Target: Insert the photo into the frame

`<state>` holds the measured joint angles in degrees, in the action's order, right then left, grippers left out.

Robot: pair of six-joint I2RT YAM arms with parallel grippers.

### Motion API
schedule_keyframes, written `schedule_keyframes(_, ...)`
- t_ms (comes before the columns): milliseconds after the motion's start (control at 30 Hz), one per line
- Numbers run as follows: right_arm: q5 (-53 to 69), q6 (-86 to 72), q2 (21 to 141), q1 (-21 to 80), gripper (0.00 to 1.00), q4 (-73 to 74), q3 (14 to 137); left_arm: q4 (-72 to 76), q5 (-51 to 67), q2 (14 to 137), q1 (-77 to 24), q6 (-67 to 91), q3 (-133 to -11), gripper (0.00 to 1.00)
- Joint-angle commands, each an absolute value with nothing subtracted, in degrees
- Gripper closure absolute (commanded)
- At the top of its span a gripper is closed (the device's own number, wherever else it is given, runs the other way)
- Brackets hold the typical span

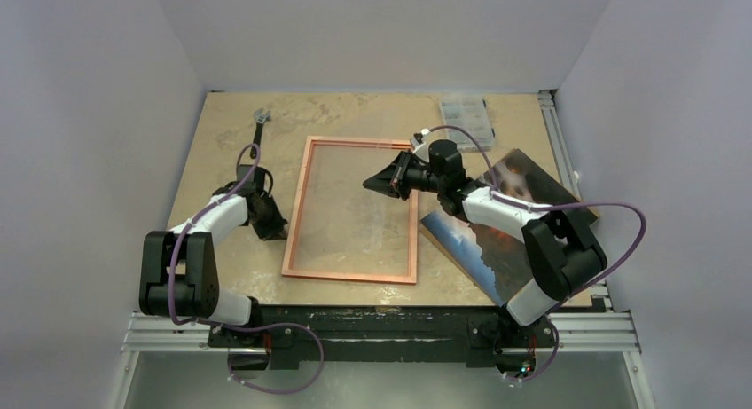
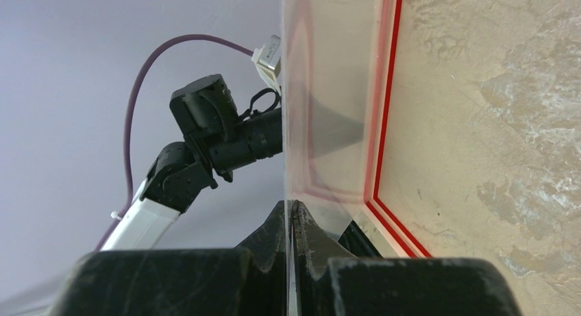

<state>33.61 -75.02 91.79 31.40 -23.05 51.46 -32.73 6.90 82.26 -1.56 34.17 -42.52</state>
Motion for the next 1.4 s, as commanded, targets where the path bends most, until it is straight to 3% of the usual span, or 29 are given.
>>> schedule_keyframes(0,37.28,-74.67,92.45,31.72,1.00,-27.68,52.03,-33.21,6.57,82.39,-2.11,32.63,-43.57,1.00)
schedule_keyframes(400,41.39,-69.77,94.30,31.29,1.00,-26.59,50.86,-33.71,6.77,83.06,-3.50,32.36,-44.64,1.00)
schedule_keyframes(900,38.07,-51.00,93.57,30.58,1.00,-1.29,58.91,-33.95,6.33,82.99,-4.02,32.48,-44.74,1.00)
schedule_keyframes(1367,34.38,-52.38,94.64,30.54,1.00,-4.43,53.92,-34.06,6.07,83.11,-4.70,32.82,-45.05,1.00)
